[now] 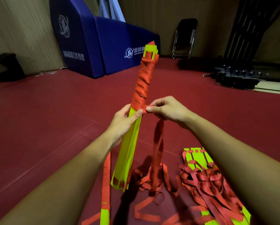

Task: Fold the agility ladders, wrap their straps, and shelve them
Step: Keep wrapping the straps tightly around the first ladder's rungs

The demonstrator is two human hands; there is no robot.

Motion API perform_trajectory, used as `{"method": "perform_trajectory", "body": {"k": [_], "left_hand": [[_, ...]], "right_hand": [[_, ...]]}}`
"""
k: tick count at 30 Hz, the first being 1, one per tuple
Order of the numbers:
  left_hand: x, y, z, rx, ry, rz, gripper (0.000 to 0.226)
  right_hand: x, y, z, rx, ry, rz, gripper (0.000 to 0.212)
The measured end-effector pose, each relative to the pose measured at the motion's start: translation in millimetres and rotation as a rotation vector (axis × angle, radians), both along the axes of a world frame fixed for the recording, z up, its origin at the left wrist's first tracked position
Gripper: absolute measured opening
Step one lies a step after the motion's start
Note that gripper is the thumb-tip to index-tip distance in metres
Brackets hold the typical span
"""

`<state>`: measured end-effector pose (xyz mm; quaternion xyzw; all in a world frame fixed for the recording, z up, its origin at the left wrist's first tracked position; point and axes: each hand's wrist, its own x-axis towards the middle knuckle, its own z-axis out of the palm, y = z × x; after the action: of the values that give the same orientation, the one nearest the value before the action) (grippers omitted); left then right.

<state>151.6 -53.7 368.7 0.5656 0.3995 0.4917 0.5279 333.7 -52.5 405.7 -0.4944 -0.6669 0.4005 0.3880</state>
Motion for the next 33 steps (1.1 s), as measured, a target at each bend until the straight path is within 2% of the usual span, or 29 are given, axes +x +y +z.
{"method": "perform_trajectory", "body": {"k": [2,4,6,8,14,20,22,25,29,33], "left_hand": [[1.2,1.9,-0.6,0.019,0.026,-0.059,0.029],[3.0,4.6,-0.1,0.033,0.072,-0.081,0.045],[4.6,7.2,0.0,0.037,0.112,-0.047,0.064],[5.6,8.3,0.6,0.034,0.14,-0.03,0.071],[4.5,8.0,1.4,-0.081,0.089,0.051,0.051],[-2.0,6.0,4.0,-0.101,0.018,-0.05,0.042],[-4.2,5.9,3.0,-0.094,0.061,-0.08,0.033],[-6.3,3.8,-0.4,-0.038,0.237,-0.104,0.026],[-1.0,4.6,-5.1,0.049,0.274,-0.071,0.04],[3.1,8.0,-5.6,0.011,0.23,-0.035,0.044]], "right_hand": [[-2.3,0.6,-5.7,0.057,0.02,-0.036,0.012],[-4.9,1.4,-11.2,0.068,0.039,-0.049,0.014],[-7.2,2.6,-13.7,0.029,0.081,-0.047,0.016],[-6.7,4.7,-15.0,-0.031,0.14,-0.024,0.013],[-6.8,7.6,-20.1,-0.04,0.207,0.071,0.017],[-15.7,6.4,-22.0,0.012,0.238,0.091,0.023],[-18.4,6.4,-20.9,0.029,0.287,0.07,0.022],[-21.6,6.6,-20.2,0.04,0.324,0.041,0.025],[-22.6,8.6,-20.3,0.046,0.223,0.0,0.022],[-18.2,19.9,-21.3,0.16,-0.11,-0.179,0.028]]}}
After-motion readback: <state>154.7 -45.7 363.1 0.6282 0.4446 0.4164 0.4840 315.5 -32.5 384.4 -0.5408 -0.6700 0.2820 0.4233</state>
